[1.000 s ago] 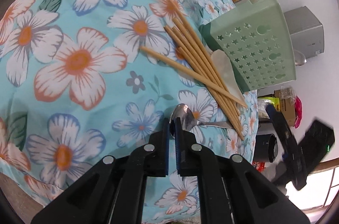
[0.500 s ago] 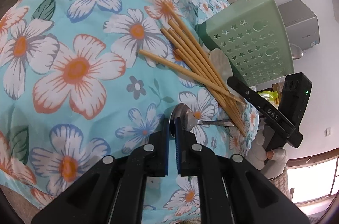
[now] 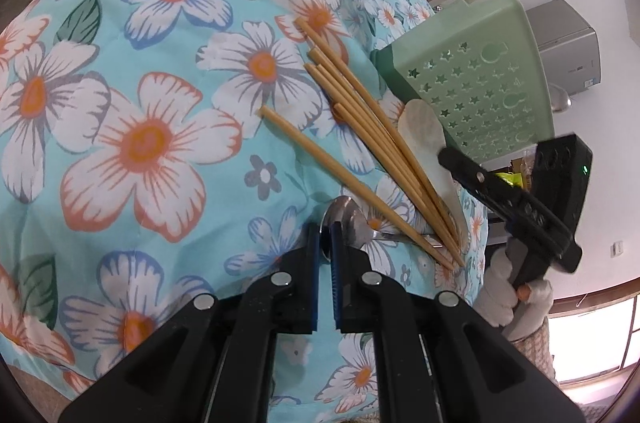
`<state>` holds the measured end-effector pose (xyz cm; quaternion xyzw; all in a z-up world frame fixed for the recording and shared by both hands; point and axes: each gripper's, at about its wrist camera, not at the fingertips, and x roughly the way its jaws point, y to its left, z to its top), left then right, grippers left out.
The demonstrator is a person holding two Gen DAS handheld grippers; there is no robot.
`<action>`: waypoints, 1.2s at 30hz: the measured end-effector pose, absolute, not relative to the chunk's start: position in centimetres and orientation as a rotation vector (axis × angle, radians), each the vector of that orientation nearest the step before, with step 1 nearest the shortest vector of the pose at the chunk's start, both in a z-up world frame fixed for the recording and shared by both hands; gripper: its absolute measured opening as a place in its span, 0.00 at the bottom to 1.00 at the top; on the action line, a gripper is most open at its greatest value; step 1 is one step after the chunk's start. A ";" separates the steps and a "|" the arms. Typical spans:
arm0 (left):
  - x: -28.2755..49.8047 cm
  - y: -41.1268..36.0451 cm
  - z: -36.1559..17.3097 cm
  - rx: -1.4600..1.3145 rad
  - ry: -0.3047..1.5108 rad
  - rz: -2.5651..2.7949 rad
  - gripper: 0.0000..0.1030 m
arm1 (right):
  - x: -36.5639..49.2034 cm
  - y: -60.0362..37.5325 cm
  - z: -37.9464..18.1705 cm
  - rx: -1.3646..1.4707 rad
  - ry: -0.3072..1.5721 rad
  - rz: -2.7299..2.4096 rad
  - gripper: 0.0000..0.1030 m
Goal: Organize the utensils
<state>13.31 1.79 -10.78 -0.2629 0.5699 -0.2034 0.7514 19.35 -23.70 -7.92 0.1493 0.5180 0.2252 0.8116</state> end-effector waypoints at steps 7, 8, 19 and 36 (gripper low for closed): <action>13.2 1.7 -10.7 -0.561 1.243 -0.444 0.05 | 19.7 -22.3 -8.1 0.308 1.094 0.449 0.09; 13.2 1.7 -10.6 -0.557 1.243 -0.444 0.05 | 19.5 -22.4 -7.9 0.305 1.089 0.443 0.06; 13.4 0.0 -10.2 -0.454 1.215 -0.414 0.09 | 15.1 -23.1 -3.0 0.113 0.910 0.341 0.02; 8.0 -2.5 2.5 0.081 0.827 -0.311 0.01 | 9.9 -24.4 1.1 0.130 0.698 0.283 0.02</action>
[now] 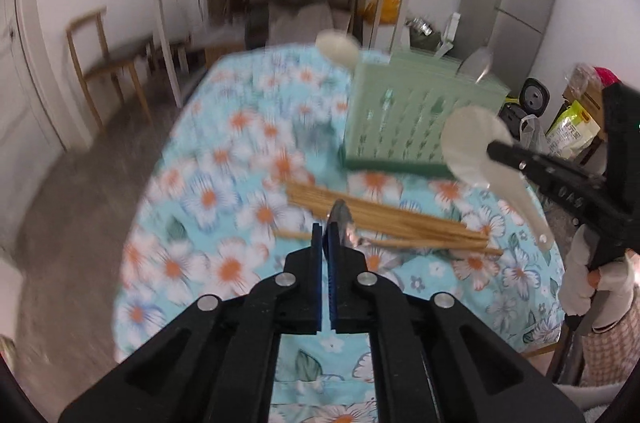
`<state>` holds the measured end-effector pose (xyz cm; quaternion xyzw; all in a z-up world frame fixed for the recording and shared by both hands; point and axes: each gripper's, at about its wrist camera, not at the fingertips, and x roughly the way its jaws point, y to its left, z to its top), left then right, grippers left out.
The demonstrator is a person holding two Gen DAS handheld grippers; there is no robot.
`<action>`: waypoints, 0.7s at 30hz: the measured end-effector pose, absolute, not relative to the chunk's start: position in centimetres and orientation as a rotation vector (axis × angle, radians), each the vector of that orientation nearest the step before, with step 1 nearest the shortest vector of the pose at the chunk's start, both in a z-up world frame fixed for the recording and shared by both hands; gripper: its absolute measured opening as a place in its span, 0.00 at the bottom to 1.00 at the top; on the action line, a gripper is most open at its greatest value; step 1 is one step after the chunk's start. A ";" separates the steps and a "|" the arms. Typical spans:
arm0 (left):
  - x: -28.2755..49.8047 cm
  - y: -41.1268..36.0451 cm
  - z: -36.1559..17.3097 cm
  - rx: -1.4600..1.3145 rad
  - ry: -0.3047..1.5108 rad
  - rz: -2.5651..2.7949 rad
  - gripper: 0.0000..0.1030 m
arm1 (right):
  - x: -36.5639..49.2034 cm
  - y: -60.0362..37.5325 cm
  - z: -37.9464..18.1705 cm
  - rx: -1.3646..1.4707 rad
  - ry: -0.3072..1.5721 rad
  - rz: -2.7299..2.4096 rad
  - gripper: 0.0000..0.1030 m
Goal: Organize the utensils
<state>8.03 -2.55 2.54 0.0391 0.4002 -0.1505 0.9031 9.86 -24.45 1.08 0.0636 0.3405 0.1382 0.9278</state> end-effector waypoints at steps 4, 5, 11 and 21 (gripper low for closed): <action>7.3 -2.1 6.9 0.133 0.714 -0.286 0.01 | 9.1 -25.3 2.1 0.159 0.649 0.276 0.02; 7.4 -1.9 8.0 0.132 0.686 -0.285 0.01 | 8.9 -25.7 2.4 0.168 0.638 0.273 0.02; 8.9 -3.3 15.1 0.182 0.451 -0.284 0.01 | 8.1 -27.4 3.5 0.217 0.603 0.268 0.02; 16.5 -8.7 14.7 0.334 0.393 -0.296 0.01 | 7.2 -29.8 4.7 0.276 0.566 0.232 0.02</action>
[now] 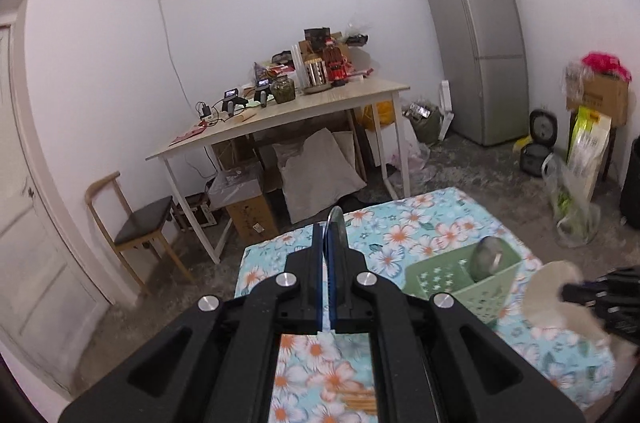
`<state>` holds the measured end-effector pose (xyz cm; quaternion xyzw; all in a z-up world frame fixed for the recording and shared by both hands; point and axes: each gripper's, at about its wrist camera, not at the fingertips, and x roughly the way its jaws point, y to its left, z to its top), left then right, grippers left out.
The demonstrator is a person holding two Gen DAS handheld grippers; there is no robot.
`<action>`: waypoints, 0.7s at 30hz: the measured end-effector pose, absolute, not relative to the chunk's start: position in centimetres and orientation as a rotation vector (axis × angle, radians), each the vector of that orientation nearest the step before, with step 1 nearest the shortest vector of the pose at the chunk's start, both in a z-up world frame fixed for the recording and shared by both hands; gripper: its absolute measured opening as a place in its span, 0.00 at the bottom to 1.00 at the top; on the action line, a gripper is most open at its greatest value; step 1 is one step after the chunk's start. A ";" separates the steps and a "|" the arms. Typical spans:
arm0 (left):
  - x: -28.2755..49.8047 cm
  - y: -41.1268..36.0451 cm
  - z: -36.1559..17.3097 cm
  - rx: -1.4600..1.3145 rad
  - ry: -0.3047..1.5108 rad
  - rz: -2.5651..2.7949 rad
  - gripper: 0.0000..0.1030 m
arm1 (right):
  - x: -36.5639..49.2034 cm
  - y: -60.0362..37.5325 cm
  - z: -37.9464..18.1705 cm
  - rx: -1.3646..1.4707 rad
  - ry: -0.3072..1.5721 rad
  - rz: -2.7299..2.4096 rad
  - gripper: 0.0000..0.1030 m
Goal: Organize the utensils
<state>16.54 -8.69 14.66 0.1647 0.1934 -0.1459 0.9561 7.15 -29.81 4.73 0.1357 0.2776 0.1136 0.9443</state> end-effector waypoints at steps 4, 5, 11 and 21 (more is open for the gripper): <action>18.8 -10.2 12.9 0.379 0.434 -0.320 0.01 | 7.3 -30.6 4.8 0.291 0.560 0.218 0.02; 19.3 -10.5 12.3 0.386 0.454 -0.332 0.01 | 7.4 -30.8 4.9 0.295 0.559 0.216 0.02; 21.8 -11.6 9.1 0.347 0.583 -0.391 0.02 | 8.2 -32.2 5.8 0.361 0.532 0.236 0.02; 23.9 -11.0 6.3 0.160 0.697 -0.506 0.07 | 12.7 -34.8 9.0 0.557 0.382 0.374 0.02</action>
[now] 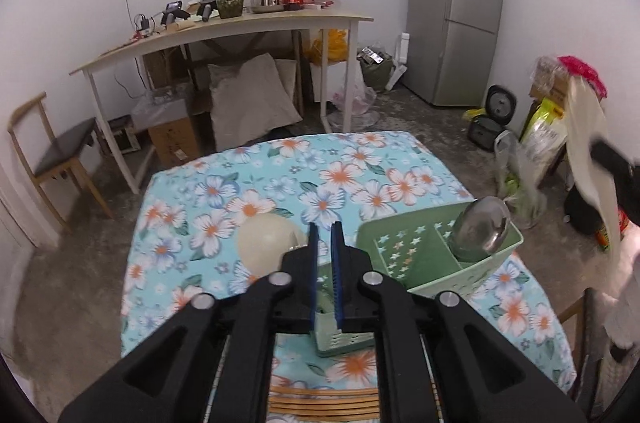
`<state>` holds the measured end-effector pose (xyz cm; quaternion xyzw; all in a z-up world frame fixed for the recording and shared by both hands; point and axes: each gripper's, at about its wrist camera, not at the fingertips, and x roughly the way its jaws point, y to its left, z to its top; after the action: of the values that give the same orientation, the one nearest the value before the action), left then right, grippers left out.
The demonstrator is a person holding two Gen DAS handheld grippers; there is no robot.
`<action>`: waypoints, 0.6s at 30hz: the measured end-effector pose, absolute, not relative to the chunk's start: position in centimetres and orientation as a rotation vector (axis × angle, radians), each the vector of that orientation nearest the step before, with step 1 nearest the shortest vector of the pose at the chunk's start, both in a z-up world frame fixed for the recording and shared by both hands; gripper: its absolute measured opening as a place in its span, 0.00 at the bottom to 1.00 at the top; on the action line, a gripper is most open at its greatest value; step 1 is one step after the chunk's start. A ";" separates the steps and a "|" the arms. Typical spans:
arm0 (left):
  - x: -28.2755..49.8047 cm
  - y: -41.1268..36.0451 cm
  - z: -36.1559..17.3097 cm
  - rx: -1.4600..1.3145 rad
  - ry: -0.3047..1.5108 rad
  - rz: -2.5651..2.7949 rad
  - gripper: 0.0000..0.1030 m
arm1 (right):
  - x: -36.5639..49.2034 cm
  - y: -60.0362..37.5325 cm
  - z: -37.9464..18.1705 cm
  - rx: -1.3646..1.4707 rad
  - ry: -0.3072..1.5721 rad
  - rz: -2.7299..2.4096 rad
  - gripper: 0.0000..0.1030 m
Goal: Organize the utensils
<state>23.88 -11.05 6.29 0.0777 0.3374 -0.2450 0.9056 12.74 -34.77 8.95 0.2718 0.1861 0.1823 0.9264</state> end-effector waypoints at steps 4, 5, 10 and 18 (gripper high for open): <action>23.8 -10.6 6.0 0.118 0.711 -0.521 0.10 | 15.8 -35.5 9.2 0.650 0.323 0.438 0.02; 23.7 -10.4 6.1 0.107 0.710 -0.524 0.10 | 16.5 -35.7 9.0 0.673 0.308 0.447 0.02; 23.0 -8.5 6.1 0.038 0.707 -0.519 0.10 | 20.4 -36.6 7.5 0.783 0.276 0.452 0.02; 21.5 -5.9 5.8 -0.030 0.700 -0.492 0.10 | 23.3 -35.9 4.4 0.796 0.323 0.408 0.02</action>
<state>21.52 -5.89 5.82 -0.0145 0.3395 -0.2384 0.9098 23.28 -35.92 4.42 0.3832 0.1557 0.1962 0.8891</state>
